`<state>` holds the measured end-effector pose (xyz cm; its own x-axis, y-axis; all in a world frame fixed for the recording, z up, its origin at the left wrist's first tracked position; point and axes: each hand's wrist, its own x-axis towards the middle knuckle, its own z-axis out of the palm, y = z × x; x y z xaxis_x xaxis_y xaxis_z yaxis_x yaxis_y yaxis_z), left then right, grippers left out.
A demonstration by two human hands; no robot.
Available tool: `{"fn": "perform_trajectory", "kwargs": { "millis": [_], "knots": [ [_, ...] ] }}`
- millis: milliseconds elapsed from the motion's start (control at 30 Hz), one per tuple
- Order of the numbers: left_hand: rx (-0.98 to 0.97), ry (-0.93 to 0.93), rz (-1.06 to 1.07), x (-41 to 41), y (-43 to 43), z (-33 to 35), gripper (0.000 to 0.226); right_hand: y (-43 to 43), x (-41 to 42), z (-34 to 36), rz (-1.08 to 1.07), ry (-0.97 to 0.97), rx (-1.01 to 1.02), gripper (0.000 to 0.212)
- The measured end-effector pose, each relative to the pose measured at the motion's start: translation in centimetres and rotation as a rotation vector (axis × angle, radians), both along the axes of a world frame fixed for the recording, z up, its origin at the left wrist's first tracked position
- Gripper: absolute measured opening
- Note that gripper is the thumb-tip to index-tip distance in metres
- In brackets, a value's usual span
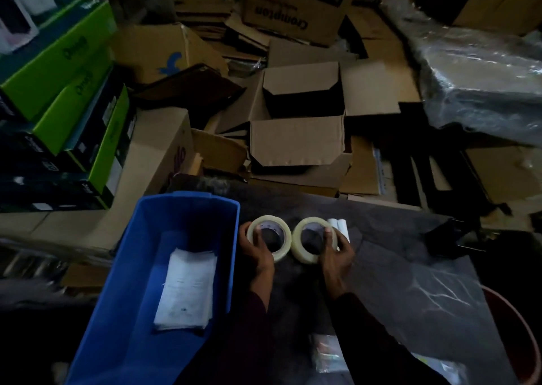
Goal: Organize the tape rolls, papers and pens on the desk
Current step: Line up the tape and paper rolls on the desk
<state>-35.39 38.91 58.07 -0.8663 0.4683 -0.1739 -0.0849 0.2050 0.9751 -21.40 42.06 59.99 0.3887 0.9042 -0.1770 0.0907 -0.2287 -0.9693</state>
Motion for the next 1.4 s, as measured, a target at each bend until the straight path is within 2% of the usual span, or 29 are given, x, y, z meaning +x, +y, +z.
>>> {"fn": "perform_trajectory", "kwargs": {
  "millis": [300,433,567,833,967,1067,1400],
  "knots": [
    [-0.051,-0.015,0.041,-0.1,1.9,-1.8,0.027,1.6,-0.3,-1.3,-0.018,-0.084,-0.012,0.030],
    [-0.050,-0.045,0.029,-0.3,3.0,-1.8,0.027,1.6,0.3,-1.0,0.010,-0.150,0.026,0.019],
    [-0.092,-0.061,0.006,-0.7,3.8,-2.2,0.028,2.1,0.5,-1.6,-0.027,-0.141,0.014,0.026],
    [-0.065,-0.069,-0.035,-1.2,4.0,-1.6,0.030,2.5,0.2,-2.1,-0.042,-0.105,-0.022,0.020],
    [-0.057,-0.048,-0.049,-1.4,4.0,-1.9,0.030,3.0,0.1,-3.1,-0.066,-0.138,-0.024,0.029],
    [-0.060,-0.046,-0.057,-1.4,4.1,-2.2,0.030,3.2,0.0,-2.9,-0.029,-0.122,-0.022,0.018],
    [-0.045,-0.027,-0.082,-1.5,4.3,-2.0,0.031,3.7,-0.3,-4.3,-0.091,-0.135,-0.016,0.030]
  ]
}}
